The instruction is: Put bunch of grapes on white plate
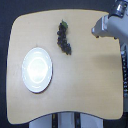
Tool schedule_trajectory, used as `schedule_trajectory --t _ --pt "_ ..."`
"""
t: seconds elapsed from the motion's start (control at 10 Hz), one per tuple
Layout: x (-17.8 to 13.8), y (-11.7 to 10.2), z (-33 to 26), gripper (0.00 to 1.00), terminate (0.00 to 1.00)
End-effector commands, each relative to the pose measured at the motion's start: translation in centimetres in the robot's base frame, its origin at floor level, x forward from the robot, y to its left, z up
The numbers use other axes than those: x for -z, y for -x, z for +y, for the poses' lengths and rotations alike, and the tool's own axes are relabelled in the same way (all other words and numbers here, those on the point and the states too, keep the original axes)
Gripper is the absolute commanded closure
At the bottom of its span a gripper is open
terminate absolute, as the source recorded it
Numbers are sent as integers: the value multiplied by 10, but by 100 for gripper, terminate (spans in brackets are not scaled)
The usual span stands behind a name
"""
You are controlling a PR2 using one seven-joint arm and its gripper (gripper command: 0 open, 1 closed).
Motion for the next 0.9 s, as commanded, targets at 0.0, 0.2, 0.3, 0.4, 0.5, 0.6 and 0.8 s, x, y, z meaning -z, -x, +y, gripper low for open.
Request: schedule_trajectory --t 0.0,0.2,0.3,0.4,0.5,0.6,0.8 --pt "15 -37 75 0 0" --pt "21 -51 103 0 0" --pt "25 -57 116 0 0" --pt "30 -64 127 0 0" --pt "35 -70 143 0 0" --pt "44 -76 164 0 0" --pt "61 -81 189 0 0"
